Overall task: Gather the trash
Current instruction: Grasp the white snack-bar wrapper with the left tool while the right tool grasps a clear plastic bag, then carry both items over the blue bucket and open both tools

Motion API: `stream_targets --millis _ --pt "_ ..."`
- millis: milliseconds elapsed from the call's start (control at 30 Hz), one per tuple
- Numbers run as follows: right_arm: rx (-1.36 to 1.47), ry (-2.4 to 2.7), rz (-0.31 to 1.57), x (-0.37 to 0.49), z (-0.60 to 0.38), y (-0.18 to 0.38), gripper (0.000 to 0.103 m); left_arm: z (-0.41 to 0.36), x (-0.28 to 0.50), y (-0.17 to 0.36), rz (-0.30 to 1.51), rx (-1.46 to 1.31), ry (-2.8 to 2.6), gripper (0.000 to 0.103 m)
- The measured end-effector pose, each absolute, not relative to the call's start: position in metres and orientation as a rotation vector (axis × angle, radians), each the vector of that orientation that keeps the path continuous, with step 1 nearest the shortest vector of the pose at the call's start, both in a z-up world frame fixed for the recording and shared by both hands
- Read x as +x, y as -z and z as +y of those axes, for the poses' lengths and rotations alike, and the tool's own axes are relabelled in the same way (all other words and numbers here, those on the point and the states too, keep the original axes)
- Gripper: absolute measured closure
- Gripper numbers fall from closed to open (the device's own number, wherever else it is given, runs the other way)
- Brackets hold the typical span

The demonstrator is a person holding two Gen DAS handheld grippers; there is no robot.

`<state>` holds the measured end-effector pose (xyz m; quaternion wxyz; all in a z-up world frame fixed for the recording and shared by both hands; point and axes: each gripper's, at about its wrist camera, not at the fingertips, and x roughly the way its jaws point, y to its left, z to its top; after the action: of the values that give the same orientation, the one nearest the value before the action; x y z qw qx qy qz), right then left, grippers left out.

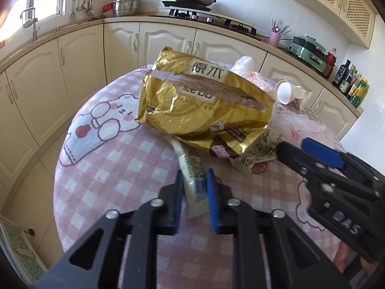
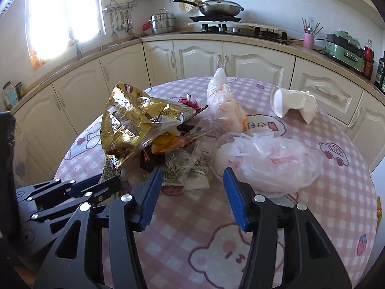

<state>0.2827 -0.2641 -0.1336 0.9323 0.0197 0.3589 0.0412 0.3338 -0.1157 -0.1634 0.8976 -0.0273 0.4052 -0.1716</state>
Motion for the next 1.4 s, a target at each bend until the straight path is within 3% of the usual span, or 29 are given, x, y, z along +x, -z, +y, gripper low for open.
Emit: stream_targets --millis 133,167,200,333,1000,1400 --pt "0.04 -0.1 0.785 0.295 -0.258 0.141 0.053 -0.107 0.326 0.163 0.827 -0.081 0.363 0.093" --pt "0.044 -0.104 0.794 0.297 -0.258 0.142 0.055 -0.105 0.324 0.163 0.824 -0.087 0.368 0.094" --pt "0.046 -0.103 0.802 0.299 -0.258 0.143 0.065 -0.102 0.321 0.163 0.824 -0.095 0.374 0.094" --pt "0.046 -0.104 0.81 0.295 -0.259 0.143 0.07 -0.09 0.31 0.162 0.816 -0.117 0.393 0.096" --pt "0.046 -0.233 0.572 0.179 -0.197 0.069 0.07 0.006 0.227 0.129 0.677 -0.247 0.367 0.096" --pt "-0.072 -0.572 0.717 0.195 -0.024 0.128 0.07 0.135 0.208 0.178 0.747 -0.316 0.1 0.096"
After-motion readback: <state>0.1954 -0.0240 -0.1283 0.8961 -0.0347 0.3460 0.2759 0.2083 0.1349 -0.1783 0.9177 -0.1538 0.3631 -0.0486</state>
